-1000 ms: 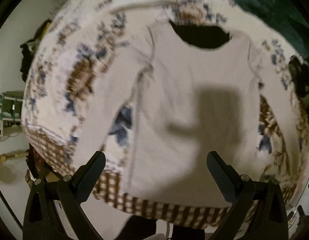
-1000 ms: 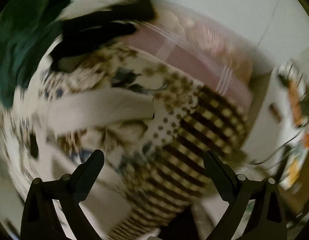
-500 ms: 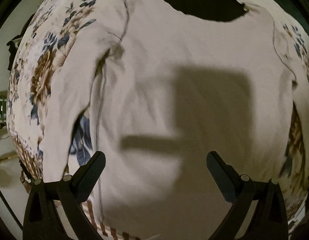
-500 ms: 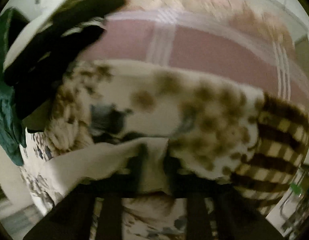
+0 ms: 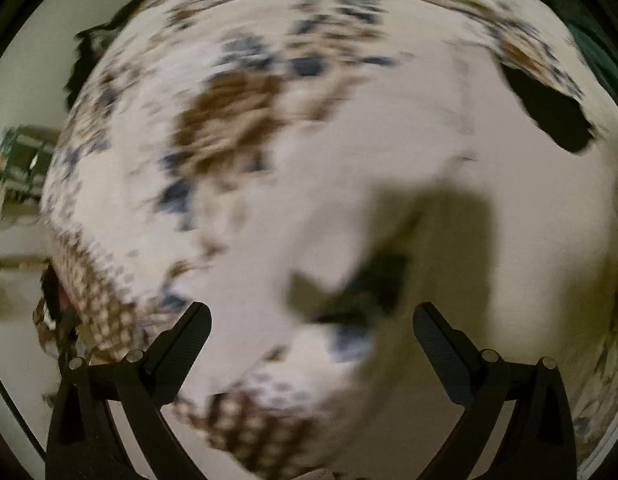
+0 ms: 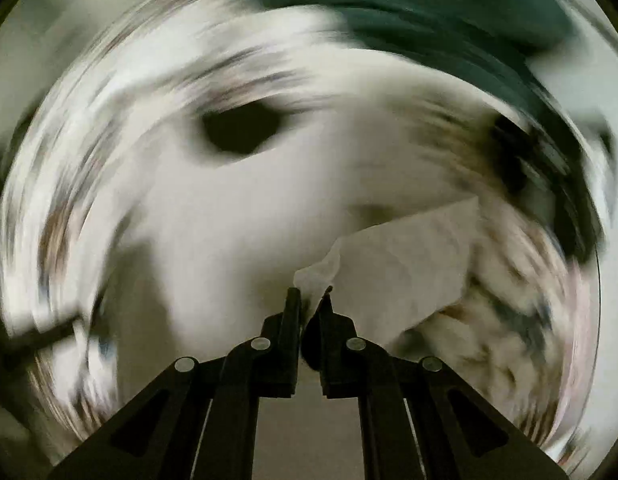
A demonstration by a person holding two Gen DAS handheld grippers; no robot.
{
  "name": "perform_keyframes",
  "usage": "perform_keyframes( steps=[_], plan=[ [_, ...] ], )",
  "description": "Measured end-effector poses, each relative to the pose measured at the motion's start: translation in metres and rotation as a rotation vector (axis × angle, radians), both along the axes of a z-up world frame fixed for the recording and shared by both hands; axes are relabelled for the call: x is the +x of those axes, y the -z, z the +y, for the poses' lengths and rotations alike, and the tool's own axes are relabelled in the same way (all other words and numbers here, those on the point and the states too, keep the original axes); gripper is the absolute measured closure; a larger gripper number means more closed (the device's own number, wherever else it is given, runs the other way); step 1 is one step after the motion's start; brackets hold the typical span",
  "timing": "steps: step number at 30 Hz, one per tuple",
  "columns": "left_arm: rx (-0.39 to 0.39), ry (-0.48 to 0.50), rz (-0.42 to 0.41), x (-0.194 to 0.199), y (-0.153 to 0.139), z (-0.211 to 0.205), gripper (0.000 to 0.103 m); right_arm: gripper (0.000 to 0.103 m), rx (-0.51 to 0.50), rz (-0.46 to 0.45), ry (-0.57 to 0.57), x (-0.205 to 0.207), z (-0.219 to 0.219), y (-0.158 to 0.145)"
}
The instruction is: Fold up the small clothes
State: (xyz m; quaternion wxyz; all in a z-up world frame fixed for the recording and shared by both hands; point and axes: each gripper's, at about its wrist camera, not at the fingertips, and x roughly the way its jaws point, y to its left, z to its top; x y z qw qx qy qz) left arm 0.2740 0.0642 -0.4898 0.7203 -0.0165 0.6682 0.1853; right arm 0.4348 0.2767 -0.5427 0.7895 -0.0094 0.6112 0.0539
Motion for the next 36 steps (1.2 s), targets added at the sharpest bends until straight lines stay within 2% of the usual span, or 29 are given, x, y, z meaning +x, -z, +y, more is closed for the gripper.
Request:
perform_keyframes(
  steps=[3, 6, 10, 16, 19, 21, 22, 23, 25, 28, 30, 31, 34, 36],
  plan=[
    [0.024, -0.063, -0.003, -0.023, -0.007, 0.035, 0.0, 0.096, -0.072, 0.065, -0.243, -0.025, 0.102, 0.034],
    [0.041, -0.112, 0.002, -0.043, -0.007, 0.065, 0.0, 0.096, -0.129, 0.135, -0.373, -0.055, 0.156, 0.064],
    [0.04, -0.19, 0.026, -0.065, 0.005, 0.096, 0.0, 0.096, -0.193, 0.18, -0.458, -0.081, 0.185, 0.088],
    [0.027, -0.282, 0.051, -0.087, 0.017, 0.126, 0.0, 0.1, -0.209, 0.252, -0.536, -0.122, 0.201, 0.102],
    [0.001, -0.345, 0.043, -0.098, 0.015, 0.143, 0.0, 0.096, -0.131, 0.351, -0.499, -0.129, 0.192, 0.111],
    [-0.026, -0.39, 0.013, -0.109, 0.01, 0.156, 0.0, 0.077, -0.049, 0.395, -0.426, -0.123, 0.174, 0.109],
    [-0.044, -0.409, 0.001, -0.113, 0.01, 0.16, 0.0, 0.061, -0.005, 0.397, -0.375, -0.114, 0.158, 0.105],
    [-0.068, -0.427, -0.005, -0.116, 0.012, 0.163, 0.0, 0.057, 0.036, 0.392, -0.327, -0.109, 0.143, 0.1],
    [-0.163, -0.476, -0.002, -0.123, 0.024, 0.171, 0.0, 0.055, 0.076, 0.367, -0.234, -0.099, 0.11, 0.089],
    [-0.351, -0.597, 0.01, -0.133, 0.052, 0.18, 0.0, 0.055, 0.062, 0.337, -0.14, -0.084, 0.07, 0.085],
    [-0.451, -0.661, 0.025, -0.138, 0.078, 0.178, 0.0, 0.055, 0.041, 0.338, -0.085, -0.068, 0.043, 0.09],
    [-0.476, -0.681, 0.052, -0.14, 0.089, 0.176, 0.0, 0.055, 0.032, 0.342, -0.064, -0.066, 0.033, 0.093],
    [-0.531, -0.802, 0.082, -0.156, 0.115, 0.174, 0.009, 0.055, 0.04, 0.357, 0.016, -0.064, -0.001, 0.098],
    [-0.486, -0.846, 0.051, -0.163, 0.114, 0.174, 0.037, 0.055, 0.043, 0.356, 0.039, -0.061, -0.019, 0.097]
  ],
)
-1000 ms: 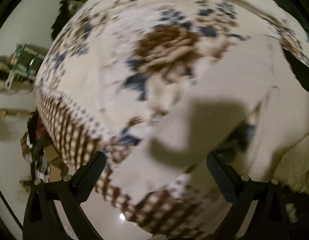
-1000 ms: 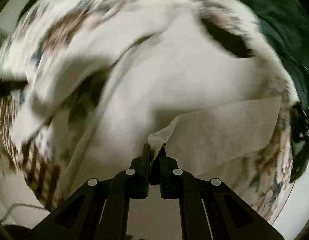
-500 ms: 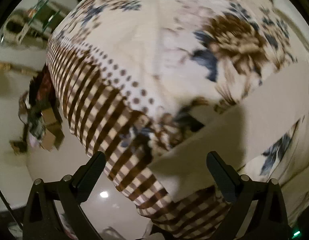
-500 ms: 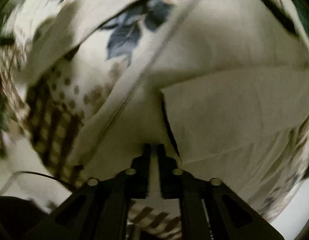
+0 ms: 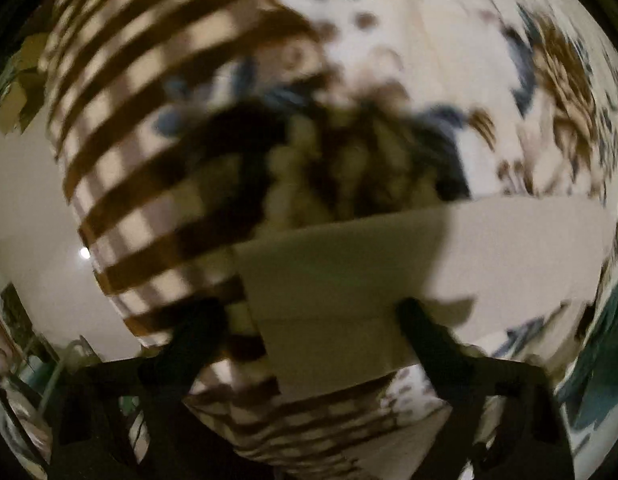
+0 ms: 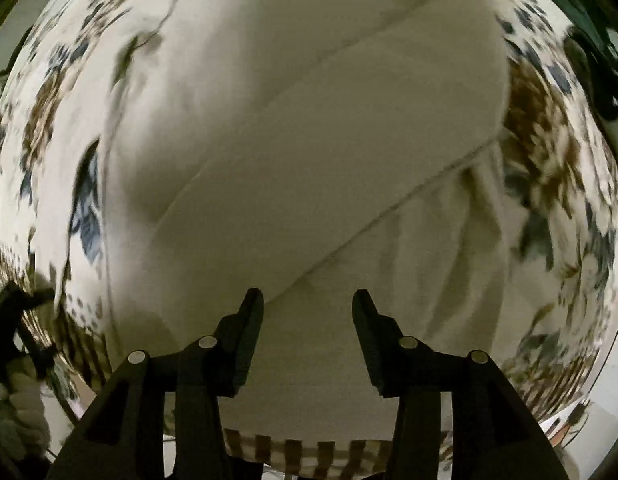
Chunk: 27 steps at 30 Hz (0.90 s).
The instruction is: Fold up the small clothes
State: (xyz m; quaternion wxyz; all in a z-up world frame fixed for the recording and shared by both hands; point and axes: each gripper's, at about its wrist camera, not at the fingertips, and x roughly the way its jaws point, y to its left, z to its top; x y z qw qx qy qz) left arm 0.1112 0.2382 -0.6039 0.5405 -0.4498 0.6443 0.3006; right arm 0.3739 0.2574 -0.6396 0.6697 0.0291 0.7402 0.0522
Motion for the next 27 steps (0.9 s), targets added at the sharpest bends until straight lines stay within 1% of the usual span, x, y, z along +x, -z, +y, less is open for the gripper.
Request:
perform_keyframes(
  steps=[2, 3, 4, 5, 6, 8, 10, 11, 12, 13, 14, 15, 16, 17, 18, 20, 21, 23, 24, 26, 27],
  plan=[
    [0.077, 0.003, 0.001, -0.001, -0.013, -0.002, 0.085, 0.055, -0.003, -0.003, 0.009, -0.006, -0.013, 0.0],
    [0.125, 0.028, -0.005, 0.001, -0.023, -0.005, 0.095, 0.055, -0.003, -0.004, 0.011, -0.006, -0.023, 0.0],
    [0.161, 0.055, -0.011, 0.004, -0.032, -0.008, 0.098, 0.055, -0.005, -0.002, 0.012, -0.011, -0.031, 0.001],
    [0.213, 0.093, -0.03, 0.007, -0.046, -0.013, 0.101, 0.055, -0.004, 0.001, 0.015, -0.019, -0.036, 0.001],
    [0.246, 0.121, -0.05, 0.011, -0.057, -0.018, 0.101, 0.055, -0.003, 0.005, 0.02, -0.026, -0.037, 0.001],
    [0.318, 0.211, -0.096, 0.021, -0.083, -0.033, 0.102, 0.055, 0.0, 0.013, 0.033, -0.038, -0.054, 0.003],
    [0.372, 0.323, -0.162, 0.037, -0.111, -0.057, 0.102, 0.055, 0.009, 0.018, 0.052, -0.056, -0.069, 0.007],
    [0.391, 0.387, -0.196, 0.045, -0.122, -0.074, 0.102, 0.055, -0.016, 0.022, 0.054, -0.063, -0.078, 0.006],
    [0.403, 0.478, -0.241, 0.057, -0.133, -0.099, 0.102, 0.055, -0.014, 0.023, 0.063, -0.067, -0.09, 0.005],
    [0.398, 0.539, -0.273, 0.067, -0.14, -0.118, 0.102, 0.055, -0.012, 0.022, 0.075, -0.074, -0.102, 0.003],
    [0.38, 0.622, -0.311, 0.084, -0.146, -0.146, 0.102, 0.055, -0.013, 0.022, 0.083, -0.077, -0.116, 0.006],
    [0.369, 0.678, -0.336, 0.09, -0.149, -0.164, 0.102, 0.055, -0.017, 0.022, 0.096, -0.08, -0.127, 0.002],
    [0.342, 0.755, -0.373, 0.097, -0.151, -0.193, 0.102, 0.055, -0.021, 0.021, 0.109, -0.082, -0.139, -0.001],
    [0.314, 0.817, -0.397, 0.101, -0.152, -0.213, 0.102, 0.055, -0.026, 0.02, 0.12, -0.087, -0.151, -0.004],
    [0.273, 0.907, -0.423, 0.104, -0.15, -0.249, 0.102, 0.055, -0.038, 0.017, 0.141, -0.094, -0.172, -0.005],
    [0.204, 1.028, -0.453, 0.103, -0.143, -0.3, 0.102, 0.055, -0.058, 0.01, 0.177, -0.112, -0.212, -0.005],
    [0.163, 1.091, -0.46, 0.102, -0.138, -0.326, 0.102, 0.055, -0.072, 0.009, 0.194, -0.119, -0.228, -0.006],
    [0.112, 1.177, -0.469, 0.096, -0.134, -0.361, 0.102, 0.055, -0.096, 0.017, 0.224, -0.131, -0.261, -0.006],
    [0.088, 1.241, -0.474, 0.09, -0.129, -0.383, 0.102, 0.055, -0.105, 0.021, 0.242, -0.137, -0.274, -0.004],
    [0.068, 1.317, -0.469, 0.081, -0.125, -0.41, 0.102, 0.055, -0.12, 0.032, 0.271, -0.15, -0.306, -0.001],
    [0.055, 1.359, -0.459, 0.075, -0.118, -0.423, 0.102, 0.055, -0.125, 0.039, 0.289, -0.155, -0.333, 0.0]
  ],
)
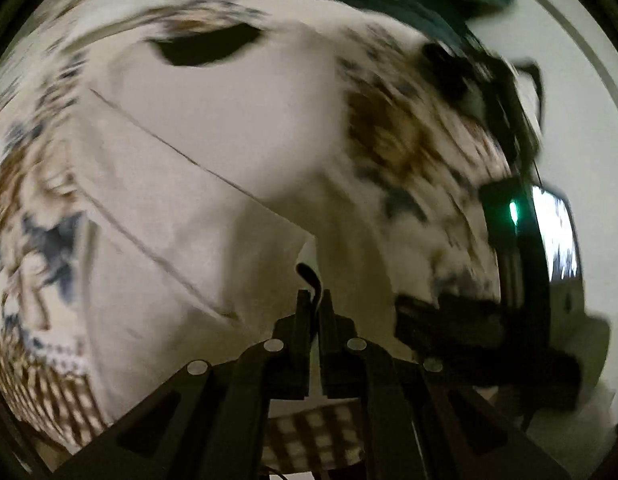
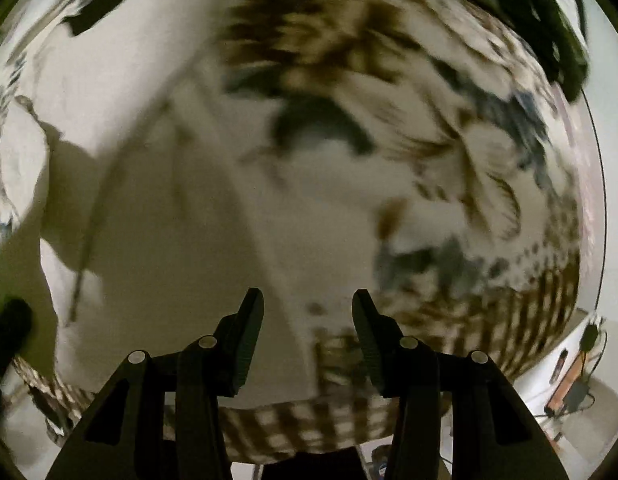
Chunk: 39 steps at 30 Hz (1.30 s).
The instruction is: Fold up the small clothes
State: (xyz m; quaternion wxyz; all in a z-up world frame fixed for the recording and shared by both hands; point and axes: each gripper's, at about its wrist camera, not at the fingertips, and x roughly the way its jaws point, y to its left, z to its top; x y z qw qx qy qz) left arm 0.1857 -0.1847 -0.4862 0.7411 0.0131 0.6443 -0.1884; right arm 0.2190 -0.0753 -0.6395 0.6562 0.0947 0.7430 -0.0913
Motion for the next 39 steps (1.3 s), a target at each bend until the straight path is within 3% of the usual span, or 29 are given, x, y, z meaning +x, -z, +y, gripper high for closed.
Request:
perform_keyframes(
  steps=[4, 9, 10, 12, 13, 14, 18, 22, 24, 30, 31, 32, 33, 34, 35, 36, 37, 39],
  plan=[
    [0.026, 0.098, 0.086, -0.011, 0.027, -0.026, 0.101, 0.055, 0.005, 0.018, 0.045, -0.03, -0.049, 0.007],
    [0.008, 0.021, 0.199, -0.005, 0.045, 0.0, 0.098, 0.055, 0.076, -0.002, 0.092, -0.073, -0.109, -0.001],
    [0.001, -0.002, 0.204, -0.002, 0.042, 0.013, 0.09, 0.055, 0.103, -0.018, 0.105, -0.078, -0.119, -0.007],
    [-0.004, -0.071, 0.196, 0.005, 0.037, 0.041, 0.06, 0.055, 0.146, -0.05, 0.121, -0.077, -0.124, -0.015],
    [0.0, -0.118, 0.193, 0.008, 0.034, 0.062, 0.025, 0.055, 0.163, -0.06, 0.121, -0.083, -0.142, -0.02],
    [0.011, -0.16, 0.191, 0.009, 0.032, 0.08, 0.007, 0.055, 0.184, -0.069, 0.118, -0.089, -0.152, -0.022],
    [0.051, -0.376, 0.214, 0.012, 0.035, 0.169, 0.007, 0.055, 0.261, -0.055, 0.126, -0.096, -0.173, -0.023],
    [0.051, -0.522, 0.275, -0.005, 0.055, 0.232, 0.007, 0.049, 0.344, -0.002, 0.143, -0.127, -0.208, -0.007],
    [0.024, -0.531, 0.332, -0.017, 0.069, 0.246, 0.007, 0.049, 0.377, 0.035, 0.141, -0.115, -0.219, -0.004],
    [-0.066, -0.507, 0.421, -0.051, 0.093, 0.246, 0.008, 0.049, 0.476, 0.106, 0.135, -0.145, -0.262, 0.004],
    [-0.074, -0.507, 0.419, -0.054, 0.094, 0.245, 0.015, 0.049, 0.477, 0.112, 0.132, -0.148, -0.267, 0.004],
    [-0.078, -0.506, 0.416, -0.058, 0.094, 0.243, 0.036, 0.049, 0.475, 0.117, 0.129, -0.146, -0.269, 0.005],
    [-0.068, -0.502, 0.413, -0.061, 0.094, 0.24, 0.049, 0.049, 0.474, 0.118, 0.129, -0.148, -0.278, 0.003],
    [-0.055, -0.501, 0.408, -0.063, 0.093, 0.237, 0.076, 0.049, 0.472, 0.12, 0.126, -0.152, -0.284, 0.002],
    [-0.055, -0.504, 0.405, -0.065, 0.09, 0.236, 0.095, 0.06, 0.47, 0.121, 0.121, -0.154, -0.288, -0.001],
    [-0.075, -0.515, 0.406, -0.068, 0.087, 0.237, 0.096, 0.071, 0.48, 0.112, 0.119, -0.151, -0.294, -0.003],
    [-0.09, -0.532, 0.408, -0.071, 0.081, 0.239, 0.097, 0.093, 0.497, 0.113, 0.114, -0.153, -0.301, -0.009],
    [-0.146, -0.561, 0.434, -0.076, 0.071, 0.243, 0.098, 0.094, 0.49, 0.109, 0.097, -0.159, -0.3, -0.021]
  ],
)
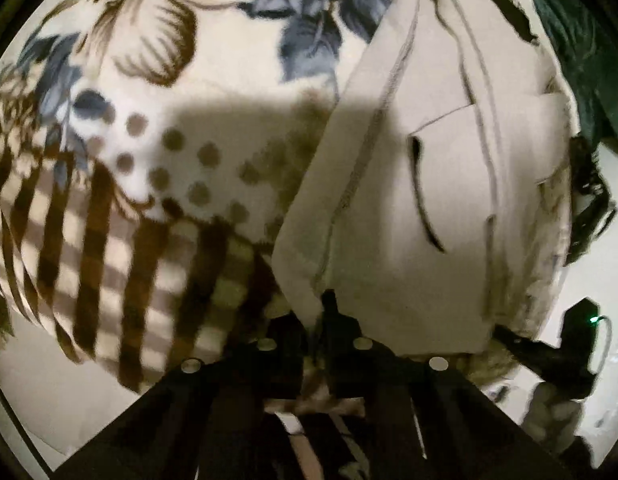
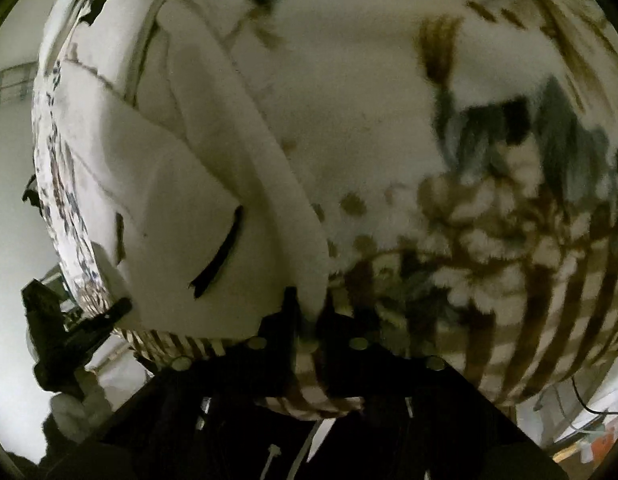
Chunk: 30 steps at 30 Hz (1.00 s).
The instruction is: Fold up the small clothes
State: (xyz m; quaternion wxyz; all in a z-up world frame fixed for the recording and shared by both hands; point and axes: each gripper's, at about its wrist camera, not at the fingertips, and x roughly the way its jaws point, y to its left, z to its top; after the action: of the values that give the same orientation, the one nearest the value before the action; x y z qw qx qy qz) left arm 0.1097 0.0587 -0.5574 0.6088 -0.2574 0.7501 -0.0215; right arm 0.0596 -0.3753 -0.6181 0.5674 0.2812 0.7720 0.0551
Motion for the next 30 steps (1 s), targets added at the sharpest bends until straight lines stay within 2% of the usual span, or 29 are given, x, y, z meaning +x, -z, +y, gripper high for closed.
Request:
perform_keyframes(
  steps=[5, 6, 7, 10, 13, 16, 18, 19, 20, 21, 22, 23, 24, 25, 26, 28, 29, 30],
  plan=[
    [-0.11, -0.153, 0.016, 0.009, -0.032, 0.018, 0.099, 0.095, 0.041, -0.039, -0.003, 0.003, -0.033, -0.043],
    [-0.12, -0.169, 0.007, 0.017, -0.038, 0.021, 0.099, 0.095, 0.049, -0.046, -0.002, 0.014, -0.049, -0.042],
    [-0.133, -0.191, -0.008, 0.028, -0.045, 0.025, 0.099, 0.095, 0.059, -0.062, 0.001, 0.02, -0.059, -0.055],
    [-0.152, -0.207, -0.06, 0.07, -0.059, 0.027, 0.099, 0.095, 0.08, -0.112, 0.021, 0.062, -0.07, -0.07],
    [-0.146, -0.193, -0.117, 0.134, -0.046, 0.024, 0.099, 0.095, 0.084, -0.175, 0.059, 0.111, -0.102, -0.083],
    [-0.155, -0.212, -0.154, 0.181, -0.029, 0.022, 0.098, 0.096, 0.032, -0.256, 0.085, 0.168, -0.123, -0.09],
    [-0.196, -0.24, -0.171, 0.21, -0.015, 0.032, 0.095, 0.095, 0.034, -0.283, 0.111, 0.198, -0.146, -0.085],
    [-0.245, -0.262, -0.167, 0.223, -0.008, 0.035, 0.093, 0.095, 0.033, -0.284, 0.13, 0.211, -0.145, -0.083],
    [-0.287, -0.287, -0.165, 0.232, -0.002, 0.035, 0.09, 0.093, 0.036, -0.285, 0.151, 0.224, -0.131, -0.081],
    [-0.32, -0.326, -0.184, 0.234, -0.003, 0.045, 0.087, 0.091, 0.05, -0.289, 0.177, 0.233, -0.138, -0.078],
    [-0.325, -0.349, -0.209, 0.234, -0.01, 0.054, 0.07, 0.075, 0.078, -0.292, 0.202, 0.237, -0.148, -0.079],
    [-0.321, -0.362, -0.235, 0.232, -0.015, 0.061, 0.043, 0.05, 0.09, -0.298, 0.215, 0.238, -0.151, -0.082],
    [-0.318, -0.38, -0.265, 0.231, -0.021, 0.066, 0.033, 0.042, 0.085, -0.329, 0.227, 0.234, -0.166, -0.092],
    [-0.307, -0.399, -0.285, 0.225, -0.026, 0.073, 0.03, 0.039, 0.063, -0.356, 0.227, 0.226, -0.179, -0.101],
    [-0.282, -0.398, -0.288, 0.22, -0.029, 0.078, 0.03, 0.039, 0.039, -0.367, 0.221, 0.228, -0.159, -0.102],
    [-0.2, -0.343, -0.285, 0.212, -0.033, 0.079, 0.03, 0.039, -0.032, -0.362, 0.186, 0.216, -0.158, -0.105],
    [-0.154, -0.302, -0.284, 0.208, -0.033, 0.075, 0.03, 0.039, -0.048, -0.355, 0.178, 0.214, -0.146, -0.1],
    [-0.126, -0.27, -0.278, 0.209, -0.031, 0.07, 0.03, 0.039, -0.054, -0.335, 0.171, 0.206, -0.155, -0.097]
  ],
)
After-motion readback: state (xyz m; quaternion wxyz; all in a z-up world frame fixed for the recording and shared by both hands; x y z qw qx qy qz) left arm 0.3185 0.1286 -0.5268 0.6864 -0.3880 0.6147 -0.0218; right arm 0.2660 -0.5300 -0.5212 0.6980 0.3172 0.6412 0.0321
